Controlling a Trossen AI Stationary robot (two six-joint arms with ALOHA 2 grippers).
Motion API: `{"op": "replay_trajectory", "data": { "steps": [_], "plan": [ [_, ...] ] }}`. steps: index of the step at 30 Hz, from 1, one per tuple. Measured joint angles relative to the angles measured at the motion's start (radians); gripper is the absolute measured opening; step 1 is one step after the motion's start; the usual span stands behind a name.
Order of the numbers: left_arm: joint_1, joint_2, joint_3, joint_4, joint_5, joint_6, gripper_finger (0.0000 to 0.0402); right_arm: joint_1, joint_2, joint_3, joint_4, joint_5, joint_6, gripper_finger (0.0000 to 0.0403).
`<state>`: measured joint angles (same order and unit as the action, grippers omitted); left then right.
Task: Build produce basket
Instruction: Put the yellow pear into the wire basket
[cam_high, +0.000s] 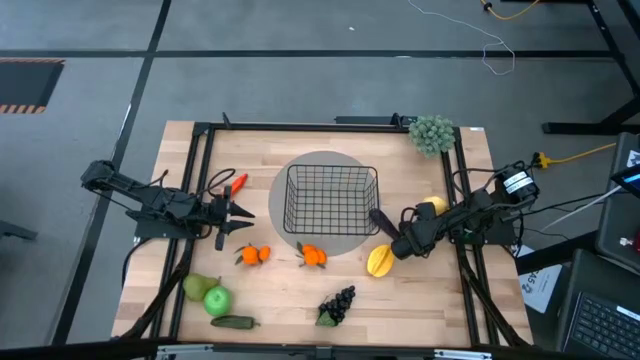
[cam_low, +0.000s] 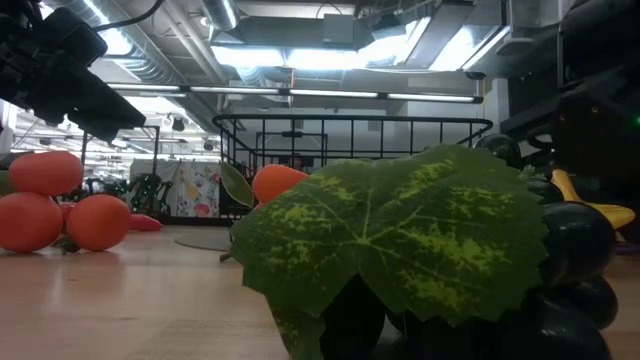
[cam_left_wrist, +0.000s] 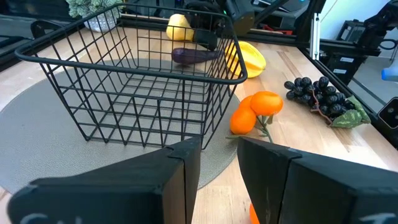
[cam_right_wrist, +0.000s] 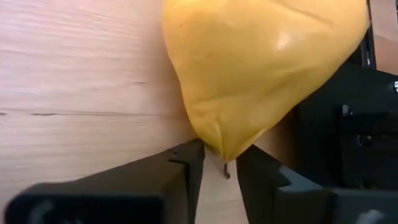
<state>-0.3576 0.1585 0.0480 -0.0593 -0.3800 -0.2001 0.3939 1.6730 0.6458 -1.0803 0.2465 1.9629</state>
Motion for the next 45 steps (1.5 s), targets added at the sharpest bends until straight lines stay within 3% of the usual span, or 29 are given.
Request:
{"op": "replay_trajectory", "data": {
  "steps": [9,18,23,36,45],
  "plan": [
    [0.0,0.0,0.0,0.0,0.0,0.0,0.0096,0.002,0.002,-0.002,0.011,0.02,-0.031,0.0007],
    [0.0,0.0,0.0,0.0,0.0,0.0,0.0096,0.005,0.005,0.029,-0.009,0.024,-0.127,0.0001],
    [0.0,0.0,0.0,0.0,0.0,0.0,0.0096,0.017,0.005,0.111,-0.135,0.049,-0.138,0.0001],
    [0.0,0.0,0.0,0.0,0.0,0.0,0.0096,0.057,0.003,0.415,-0.48,0.344,-0.14,0.0],
    [0.0,0.0,0.0,0.0,0.0,0.0,0.0096,0.059,-0.011,0.523,-0.49,0.513,-0.222,0.0]
  ]
}}
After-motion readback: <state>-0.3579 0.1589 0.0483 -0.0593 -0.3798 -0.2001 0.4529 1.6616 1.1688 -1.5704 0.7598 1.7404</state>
